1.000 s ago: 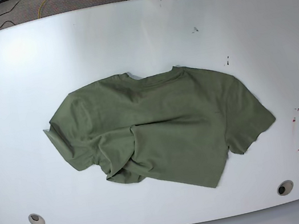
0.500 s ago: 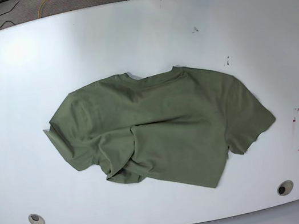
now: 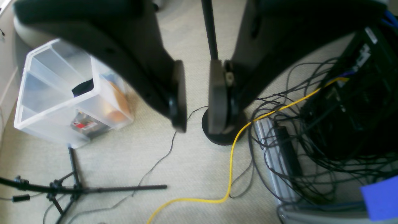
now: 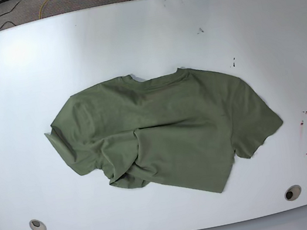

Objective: Fold the T-shirt properly

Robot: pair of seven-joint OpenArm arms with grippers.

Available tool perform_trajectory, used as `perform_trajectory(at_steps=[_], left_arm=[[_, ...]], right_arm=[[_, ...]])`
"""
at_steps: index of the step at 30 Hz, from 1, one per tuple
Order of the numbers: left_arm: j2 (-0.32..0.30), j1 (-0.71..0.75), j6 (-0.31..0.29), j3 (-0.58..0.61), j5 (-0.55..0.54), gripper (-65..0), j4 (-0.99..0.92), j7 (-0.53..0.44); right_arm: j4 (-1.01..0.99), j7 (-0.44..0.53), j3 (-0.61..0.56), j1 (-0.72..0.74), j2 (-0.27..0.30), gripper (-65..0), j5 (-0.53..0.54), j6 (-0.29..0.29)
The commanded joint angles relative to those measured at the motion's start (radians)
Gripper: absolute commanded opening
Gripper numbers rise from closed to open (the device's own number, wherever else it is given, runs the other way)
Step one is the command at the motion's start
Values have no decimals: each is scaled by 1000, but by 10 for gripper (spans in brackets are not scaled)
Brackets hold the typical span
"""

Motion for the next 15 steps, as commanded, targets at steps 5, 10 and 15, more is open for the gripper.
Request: perform_trajectory(at_steps=[5,10,15], left_arm=[[-2,105,-3,-39,8,-439,170,-6],[-1,141,-4,-72,11,-440,256,-2],[-4,152,-1,-59,10,-435,308,5]], right_arm=[[171,3,6,-96,5,-531,-7,1],[251,-10,5,-123,7,-532,-6,2],[322,-21,11,-145,5,-529,-10,3]])
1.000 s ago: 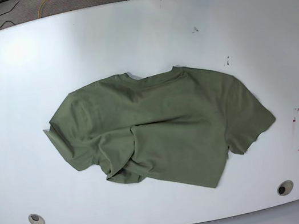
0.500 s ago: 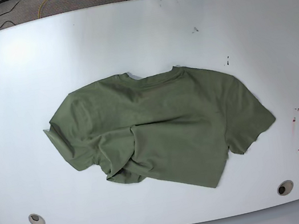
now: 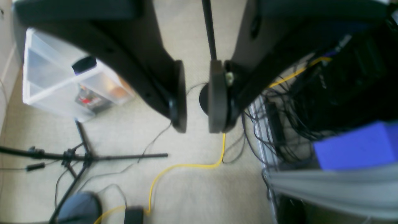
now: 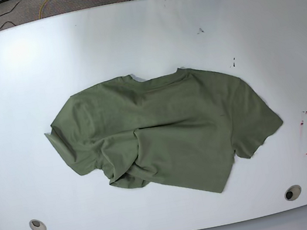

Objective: Fold the T-shirt properly

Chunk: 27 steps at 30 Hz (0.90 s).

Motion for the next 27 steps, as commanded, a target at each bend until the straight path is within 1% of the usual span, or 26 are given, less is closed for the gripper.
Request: perform_trajectory(at_steps=[1,13,27], left_arm=[[0,25,-9,9,3,-435,27,-9],[0,33,-11,4,6,-426,96,14],[-2,52,-6,-2,4,-432,167,-1]], right_arm=[[39,7,6,-34,2,-529,-10,2],[156,25,14,-90,2,-530,-8,1],[296,21,19,-115,1,-530,-9,-8]])
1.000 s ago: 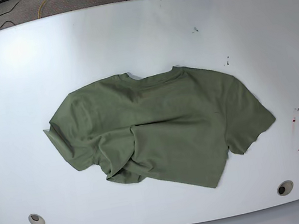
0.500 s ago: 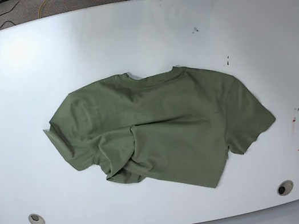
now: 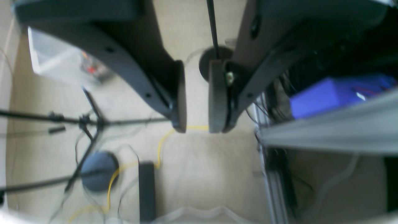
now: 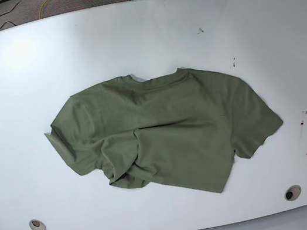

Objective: Fold the T-shirt properly

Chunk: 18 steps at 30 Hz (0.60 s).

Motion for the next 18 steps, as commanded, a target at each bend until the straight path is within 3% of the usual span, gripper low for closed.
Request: perform_trajectory(at_steps=[1,18], left_arm=[[-1,13,2,-8,1,-432,23,-17],[1,-80,2,-90,7,-432,86,-27]], right_arm=[[29,12,3,-24,1,-530,-10,-7],[109,11,9,31,3,-529,-12,-2]])
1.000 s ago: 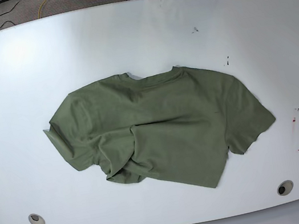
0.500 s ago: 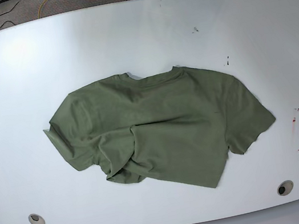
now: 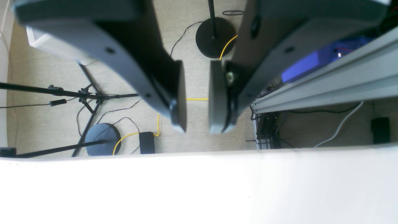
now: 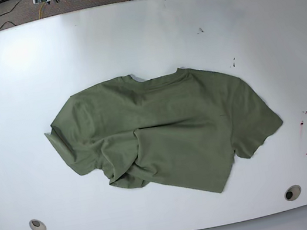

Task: Fold the T-shirt properly
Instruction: 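Move both grippers out over the green T-shirt's collar edge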

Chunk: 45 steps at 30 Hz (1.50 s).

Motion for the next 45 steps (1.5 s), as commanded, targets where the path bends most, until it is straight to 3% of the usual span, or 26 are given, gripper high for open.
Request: perform_trajectory(at_steps=[1,14,24,34,45], left_arm=[[-4,-3,9,-17,-1,-432,37,-28],[5,-105,3,-52,6,-405,92,61],[-3,-138,13,-36,0,-419,54,10],[-4,-290,21,-26,-3,-422,-4,-4],[-5,-407,20,-29,-6,-429,-53,-3]], right_arm=[[26,21,6,-9,3,-529,-12,-2],[4,20,14,43,5,-530,-12,1],[-5,18,6,109,6,-532,-10,0],[-10,0,4,278,-3,-534,-8,2],[-12,4,3,358,-24,-538,-11,6]])
